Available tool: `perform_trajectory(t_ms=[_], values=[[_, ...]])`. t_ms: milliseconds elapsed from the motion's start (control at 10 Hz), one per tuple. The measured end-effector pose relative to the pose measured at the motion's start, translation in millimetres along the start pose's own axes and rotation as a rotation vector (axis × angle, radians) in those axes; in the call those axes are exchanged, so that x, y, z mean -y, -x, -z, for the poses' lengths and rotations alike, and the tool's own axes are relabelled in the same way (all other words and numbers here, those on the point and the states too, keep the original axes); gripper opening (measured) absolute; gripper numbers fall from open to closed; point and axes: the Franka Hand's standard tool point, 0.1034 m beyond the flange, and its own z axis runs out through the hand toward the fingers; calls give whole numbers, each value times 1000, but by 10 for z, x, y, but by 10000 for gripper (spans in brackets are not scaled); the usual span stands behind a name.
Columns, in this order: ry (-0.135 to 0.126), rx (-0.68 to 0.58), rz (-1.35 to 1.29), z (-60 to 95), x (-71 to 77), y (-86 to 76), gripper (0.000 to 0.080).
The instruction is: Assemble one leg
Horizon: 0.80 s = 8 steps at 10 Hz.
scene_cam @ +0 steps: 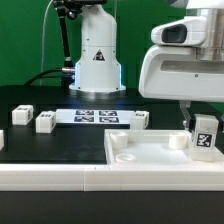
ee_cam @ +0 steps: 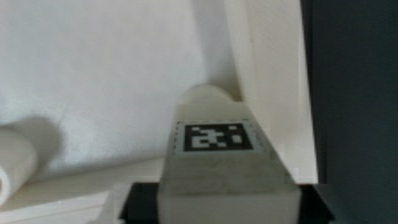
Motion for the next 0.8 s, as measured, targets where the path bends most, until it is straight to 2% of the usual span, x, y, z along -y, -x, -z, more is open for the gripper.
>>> perform_trajectory(t_ms=[100,200,400,800], values=[[-27,5,-98,-3,-22,-14,290],[-41,6,-229,-11,-34,-17,290],[-41,-5,-386,-18,-41,-18,290],[-62,-3,-769,-17,-61,-15,290]])
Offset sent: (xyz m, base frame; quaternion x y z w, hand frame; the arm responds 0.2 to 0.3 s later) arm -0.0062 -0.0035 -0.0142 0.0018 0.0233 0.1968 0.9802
